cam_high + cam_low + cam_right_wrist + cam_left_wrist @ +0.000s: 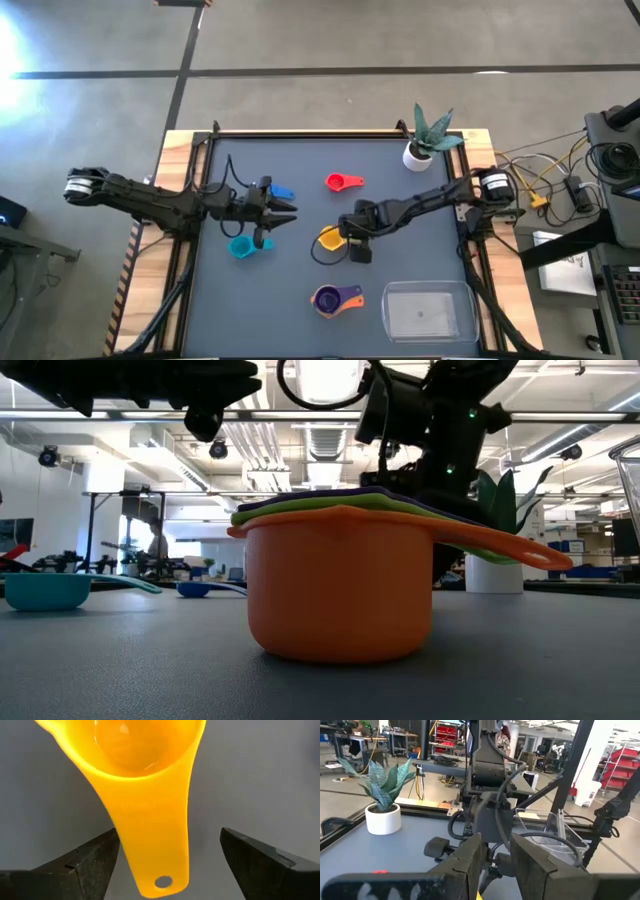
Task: Nest measuring cups in basket
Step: Stack the yellow measuring cup on top of the violet measuring cup
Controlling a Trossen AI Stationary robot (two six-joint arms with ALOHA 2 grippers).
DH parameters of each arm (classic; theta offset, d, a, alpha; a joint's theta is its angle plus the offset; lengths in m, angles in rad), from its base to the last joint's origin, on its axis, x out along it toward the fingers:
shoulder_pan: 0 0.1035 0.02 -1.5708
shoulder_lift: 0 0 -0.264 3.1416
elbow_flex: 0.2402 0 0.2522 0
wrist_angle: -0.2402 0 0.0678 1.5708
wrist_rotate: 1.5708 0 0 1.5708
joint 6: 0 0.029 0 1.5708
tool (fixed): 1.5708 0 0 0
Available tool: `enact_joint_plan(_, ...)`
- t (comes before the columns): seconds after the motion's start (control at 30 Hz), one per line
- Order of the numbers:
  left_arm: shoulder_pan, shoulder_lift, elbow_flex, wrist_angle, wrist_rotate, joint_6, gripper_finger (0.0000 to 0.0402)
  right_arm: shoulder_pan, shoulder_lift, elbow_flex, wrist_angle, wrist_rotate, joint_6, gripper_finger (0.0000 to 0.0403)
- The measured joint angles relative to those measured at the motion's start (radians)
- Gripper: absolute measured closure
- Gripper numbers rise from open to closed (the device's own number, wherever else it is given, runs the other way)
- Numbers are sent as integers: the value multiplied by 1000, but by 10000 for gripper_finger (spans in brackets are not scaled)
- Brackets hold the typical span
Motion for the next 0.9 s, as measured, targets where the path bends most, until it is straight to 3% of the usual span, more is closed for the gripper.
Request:
enact_joint_plan(0.17, 0, -1, 0, 1, 0, 0, 316, -4, -1, 0, 16, -23, -32, 123)
enact_joint_plan(0.5, 0, -1, 0, 1, -1, 5, 316, -4, -10, 0, 17, -48, -35, 273)
enact_joint_plan(0.9, 1, -1, 0, 2, -4, 9, 316, 38, -61, 0, 1, -41, 13, 281)
